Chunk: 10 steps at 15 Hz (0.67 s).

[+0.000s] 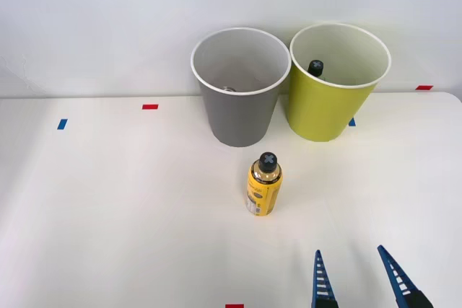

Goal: Put cans in the gray bin, plastic bottles in the light green bin

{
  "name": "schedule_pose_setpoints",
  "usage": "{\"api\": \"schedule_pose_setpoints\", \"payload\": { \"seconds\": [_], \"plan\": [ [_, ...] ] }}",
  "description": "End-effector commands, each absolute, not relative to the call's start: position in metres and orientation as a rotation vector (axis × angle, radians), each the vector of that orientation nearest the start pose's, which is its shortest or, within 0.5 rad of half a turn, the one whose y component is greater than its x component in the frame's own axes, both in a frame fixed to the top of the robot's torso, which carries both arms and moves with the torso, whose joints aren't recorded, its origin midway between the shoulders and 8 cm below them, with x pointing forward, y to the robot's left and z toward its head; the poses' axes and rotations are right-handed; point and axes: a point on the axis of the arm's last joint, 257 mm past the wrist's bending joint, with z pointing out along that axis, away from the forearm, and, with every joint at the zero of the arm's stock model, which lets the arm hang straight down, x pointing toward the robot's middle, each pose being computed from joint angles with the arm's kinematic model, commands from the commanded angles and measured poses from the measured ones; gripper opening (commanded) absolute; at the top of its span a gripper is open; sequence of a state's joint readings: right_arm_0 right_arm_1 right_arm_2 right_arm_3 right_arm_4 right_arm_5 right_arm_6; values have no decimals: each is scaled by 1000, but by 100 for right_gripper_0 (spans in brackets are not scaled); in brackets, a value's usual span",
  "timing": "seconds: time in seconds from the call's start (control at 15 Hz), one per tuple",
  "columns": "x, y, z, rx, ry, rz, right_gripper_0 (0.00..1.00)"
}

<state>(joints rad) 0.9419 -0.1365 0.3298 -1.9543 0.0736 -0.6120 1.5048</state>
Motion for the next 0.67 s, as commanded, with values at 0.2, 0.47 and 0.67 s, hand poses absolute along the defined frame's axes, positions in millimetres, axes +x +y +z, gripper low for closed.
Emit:
{"api": "schedule_pose_setpoints", "payload": {
  "seconds": [0.2,0.47,0.67],
  "plan": [
    [261,-167,-250,-110,1458,143,100],
    [273,-142,-237,-200,1404,208,100],
    [290,-130,-235,-236,1400,242,100]
  ]
}}
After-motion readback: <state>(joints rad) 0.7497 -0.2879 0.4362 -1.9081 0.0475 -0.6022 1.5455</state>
